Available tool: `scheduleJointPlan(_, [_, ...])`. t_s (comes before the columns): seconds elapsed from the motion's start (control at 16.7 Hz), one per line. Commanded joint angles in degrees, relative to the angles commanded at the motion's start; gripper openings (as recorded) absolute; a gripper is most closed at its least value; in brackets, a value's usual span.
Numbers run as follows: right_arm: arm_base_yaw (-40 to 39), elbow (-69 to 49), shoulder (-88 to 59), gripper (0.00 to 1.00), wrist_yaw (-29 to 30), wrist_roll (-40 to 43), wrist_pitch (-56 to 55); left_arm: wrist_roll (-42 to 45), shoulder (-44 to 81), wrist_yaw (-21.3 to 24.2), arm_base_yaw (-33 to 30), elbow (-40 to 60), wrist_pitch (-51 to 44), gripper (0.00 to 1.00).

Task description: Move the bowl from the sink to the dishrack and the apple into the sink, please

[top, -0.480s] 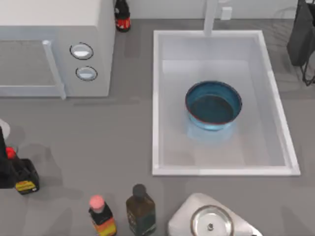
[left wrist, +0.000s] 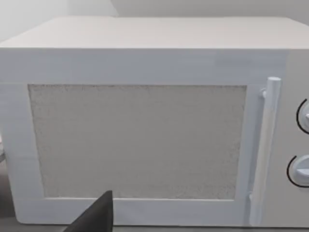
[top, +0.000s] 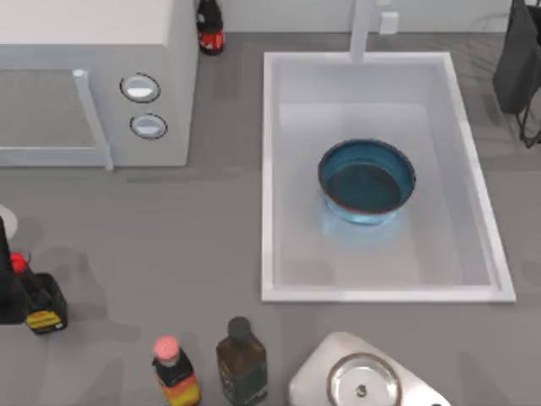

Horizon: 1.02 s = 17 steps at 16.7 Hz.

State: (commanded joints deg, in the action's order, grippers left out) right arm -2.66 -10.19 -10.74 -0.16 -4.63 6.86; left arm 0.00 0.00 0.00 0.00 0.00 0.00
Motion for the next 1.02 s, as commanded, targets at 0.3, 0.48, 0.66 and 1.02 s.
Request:
scheduleJointPlan(0.3, [-4.5,-20.1,-22.3,1.00,0.6,-7.6,13.9,0.0,0.0,0.0,0.0,0.0,0.0,1.00])
scheduleJointPlan(0.48, [-7.9,-35.7,-39.8,1.00,1.4,-12.3,24.0,0.0,0.0,0.0,0.0,0.0,0.0,1.00])
scheduleJointPlan(0.66, [-11.5,-52.9,-59.3,1.00,2.2,-16.4,34.4,0.0,0.0,0.0,0.0,0.0,0.0,1.00])
scheduleJointPlan(1.02, [-18.6,-88.6,-98.5,1.00,4.2,-22.4,52.5,0.0,0.0,0.0,0.0,0.0,0.0,1.00])
